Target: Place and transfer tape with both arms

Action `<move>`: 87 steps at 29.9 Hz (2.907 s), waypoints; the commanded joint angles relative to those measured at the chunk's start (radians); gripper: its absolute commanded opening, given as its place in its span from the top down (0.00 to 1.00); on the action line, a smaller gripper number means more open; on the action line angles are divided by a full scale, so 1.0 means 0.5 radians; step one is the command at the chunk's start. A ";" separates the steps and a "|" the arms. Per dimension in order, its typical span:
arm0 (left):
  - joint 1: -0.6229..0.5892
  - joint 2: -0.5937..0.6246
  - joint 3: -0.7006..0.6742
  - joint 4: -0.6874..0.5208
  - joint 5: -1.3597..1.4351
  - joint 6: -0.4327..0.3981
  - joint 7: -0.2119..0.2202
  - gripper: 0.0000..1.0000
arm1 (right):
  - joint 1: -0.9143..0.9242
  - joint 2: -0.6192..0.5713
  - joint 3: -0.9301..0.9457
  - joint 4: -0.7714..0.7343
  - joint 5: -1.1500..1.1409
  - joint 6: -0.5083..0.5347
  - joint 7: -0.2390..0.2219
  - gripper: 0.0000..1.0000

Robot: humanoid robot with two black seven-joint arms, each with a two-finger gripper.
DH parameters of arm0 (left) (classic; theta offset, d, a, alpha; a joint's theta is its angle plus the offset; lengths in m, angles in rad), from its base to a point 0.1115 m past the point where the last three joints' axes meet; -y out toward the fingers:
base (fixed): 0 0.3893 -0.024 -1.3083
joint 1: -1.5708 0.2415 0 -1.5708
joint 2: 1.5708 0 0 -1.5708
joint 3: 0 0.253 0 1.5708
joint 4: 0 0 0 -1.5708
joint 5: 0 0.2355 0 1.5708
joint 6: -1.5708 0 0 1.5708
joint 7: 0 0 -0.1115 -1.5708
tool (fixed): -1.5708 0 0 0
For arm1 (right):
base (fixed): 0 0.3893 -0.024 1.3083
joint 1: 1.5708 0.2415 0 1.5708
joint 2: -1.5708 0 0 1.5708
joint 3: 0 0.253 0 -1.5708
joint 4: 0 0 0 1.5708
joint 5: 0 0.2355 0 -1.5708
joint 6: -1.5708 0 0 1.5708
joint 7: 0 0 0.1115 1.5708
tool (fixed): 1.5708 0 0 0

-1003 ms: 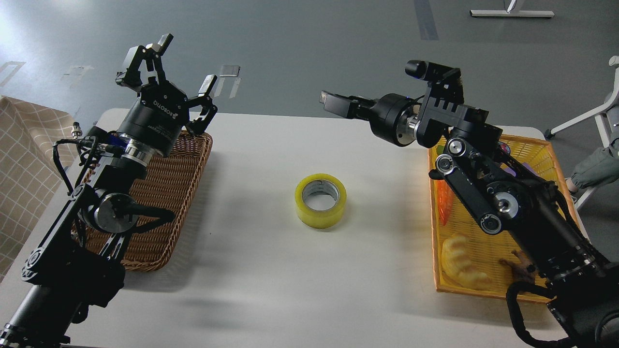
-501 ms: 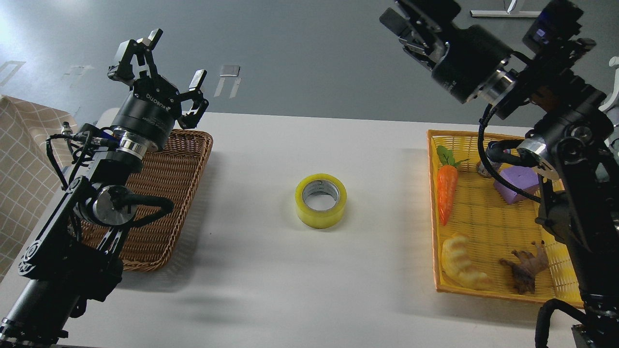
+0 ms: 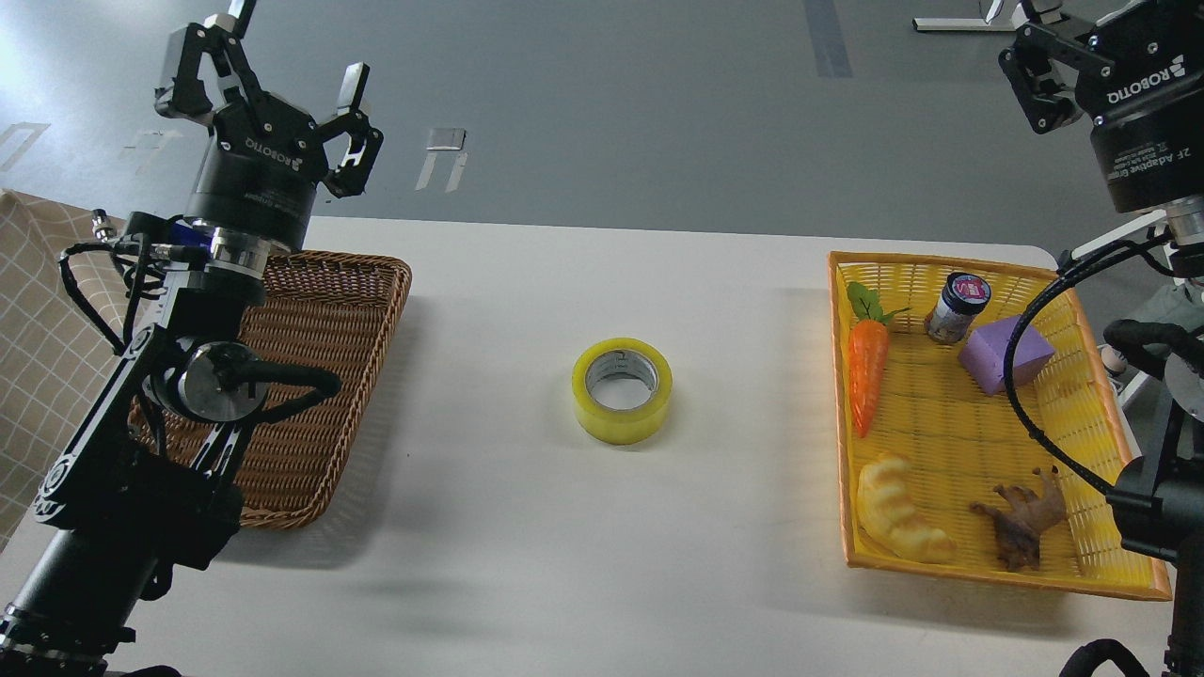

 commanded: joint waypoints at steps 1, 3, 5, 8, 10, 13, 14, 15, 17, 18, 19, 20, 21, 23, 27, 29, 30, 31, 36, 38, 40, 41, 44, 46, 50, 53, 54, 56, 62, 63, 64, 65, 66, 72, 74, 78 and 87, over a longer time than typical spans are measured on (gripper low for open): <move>-0.075 -0.015 0.006 0.006 0.042 0.119 0.010 0.02 | -0.049 0.008 0.022 0.001 0.025 0.001 -0.001 0.00; -0.093 -0.018 0.012 0.006 0.054 0.251 0.022 0.02 | -0.061 0.008 0.052 0.001 0.062 0.001 -0.001 0.00; -0.087 -0.027 0.012 -0.003 0.115 0.267 0.019 0.02 | -0.061 0.008 0.065 -0.005 0.108 0.001 -0.001 0.00; -0.060 -0.055 0.012 -0.043 0.287 0.267 0.004 0.02 | -0.068 0.008 0.068 -0.002 0.188 0.001 -0.001 0.00; 0.026 -0.122 0.015 -0.119 0.543 0.264 0.001 0.02 | -0.080 0.008 0.065 -0.008 0.249 0.001 -0.004 0.00; 0.072 -0.147 0.009 -0.126 0.720 0.264 -0.008 0.02 | -0.086 0.008 0.065 -0.018 0.252 0.001 -0.004 0.00; 0.084 -0.156 0.009 -0.129 0.747 0.261 -0.033 0.02 | -0.089 0.008 0.058 -0.027 0.252 0.001 -0.007 0.00; 0.100 -0.156 0.015 -0.150 0.750 0.252 -0.079 0.02 | -0.089 0.008 0.055 -0.030 0.249 0.001 -0.007 0.00; 0.137 -0.156 0.024 -0.199 0.796 0.249 -0.131 0.02 | -0.089 0.008 0.049 -0.036 0.249 0.001 -0.016 0.00; 0.128 -0.150 0.052 -0.211 0.851 0.258 -0.131 0.02 | -0.089 0.008 0.049 -0.045 0.249 0.001 -0.016 0.00; 0.124 -0.138 0.064 -0.215 0.897 0.261 -0.125 0.02 | -0.089 0.008 0.046 -0.051 0.249 0.001 -0.016 0.00; 0.121 -0.129 0.076 -0.215 0.955 0.264 -0.125 0.02 | -0.089 0.008 0.043 -0.067 0.249 0.001 -0.019 0.00; 0.112 -0.113 0.089 -0.215 1.093 0.276 -0.113 0.02 | -0.089 0.008 0.043 -0.085 0.249 0.001 -0.019 0.00; 0.106 -0.086 0.095 -0.199 1.368 0.298 -0.058 0.02 | -0.089 0.008 0.040 -0.116 0.246 0.001 -0.025 0.00; 0.109 -0.055 0.199 -0.202 1.848 0.307 0.209 0.02 | -0.077 0.008 0.040 -0.131 0.246 0.001 -0.031 0.00; 0.100 -0.033 0.260 -0.202 2.096 0.304 0.478 0.02 | -0.058 0.008 0.040 -0.137 0.246 0.001 -0.031 0.00; 0.100 -0.015 0.279 -0.202 2.179 0.304 0.564 0.02 | -0.055 0.008 0.037 -0.140 0.246 0.001 -0.031 0.00; 0.097 -0.009 0.300 -0.202 2.219 0.304 0.596 0.02 | -0.052 0.008 0.037 -0.140 0.246 0.001 -0.031 0.00; 0.042 0.056 0.518 -0.202 2.554 0.298 0.789 0.02 | -0.052 0.008 0.028 -0.150 0.246 0.001 -0.031 0.00; -0.004 0.077 0.628 -0.144 2.643 0.289 1.030 0.02 | -0.061 0.008 0.028 -0.156 0.246 0.001 -0.034 0.00; -0.023 0.068 0.668 -0.105 2.643 0.283 1.101 0.02 | -0.064 0.008 0.025 -0.159 0.237 0.001 -0.034 0.00; -0.035 0.056 0.723 -0.101 2.649 0.270 1.148 0.02 | -0.061 -0.007 0.025 -0.162 0.231 0.001 -0.037 0.00; -0.063 0.068 0.874 -0.089 2.680 0.258 1.176 0.02 | -0.058 -0.029 0.025 -0.168 0.234 0.001 -0.037 0.00; -0.124 0.083 1.005 -0.052 2.732 0.219 1.231 0.02 | -0.058 -0.041 0.025 -0.180 0.240 0.001 -0.037 0.00; -0.164 0.083 1.144 0.071 2.992 0.154 1.427 0.02 | -0.055 -0.041 0.025 -0.183 0.240 0.001 -0.037 0.00; -0.170 0.074 1.150 0.150 3.192 0.096 1.452 0.02 | -0.049 -0.041 0.025 -0.183 0.243 0.001 -0.037 0.00; -0.170 0.065 1.147 0.160 3.208 0.059 1.458 0.02 | -0.043 -0.041 0.025 -0.183 0.243 0.001 -0.037 0.00; -0.167 0.053 1.147 0.160 3.208 0.004 1.495 0.02 | -0.043 -0.038 0.025 -0.180 0.243 0.001 -0.037 0.00; -0.152 0.013 1.150 0.163 3.208 -0.055 1.615 0.02 | -0.022 -0.038 -0.033 -0.171 0.240 0.001 -0.037 0.00; -0.149 -0.033 1.150 0.160 3.208 -0.061 1.615 0.02 | -0.022 -0.038 -0.058 -0.168 0.243 0.001 -0.037 0.00; -0.143 -0.055 1.150 0.160 3.208 -0.061 1.615 0.02 | -0.022 -0.038 -0.064 -0.168 0.243 0.001 -0.037 0.00; -0.136 -0.076 1.150 0.160 3.208 -0.061 1.615 0.02 | -0.022 -0.038 -0.067 -0.168 0.243 0.001 -0.037 0.00; -0.127 -0.116 1.153 0.160 3.208 -0.061 1.615 0.02 | -0.025 -0.038 -0.073 -0.168 0.243 0.001 -0.037 0.00; -0.112 -0.278 1.218 0.209 3.208 -0.064 1.615 0.02 | -0.019 -0.041 -0.074 -0.186 0.240 0.001 -0.037 0.00; -0.109 -0.294 1.221 0.221 3.208 -0.067 1.612 0.02 | -0.025 -0.041 -0.077 -0.189 0.240 0.001 -0.037 0.00; -0.124 -0.297 1.221 0.298 3.208 -0.064 1.611 0.02 | -0.034 -0.053 -0.074 -0.193 0.240 0.001 -0.037 0.00; -0.192 -0.300 1.221 0.448 3.208 -0.064 1.615 0.02 | -0.040 -0.053 -0.074 -0.217 0.240 0.001 -0.034 0.00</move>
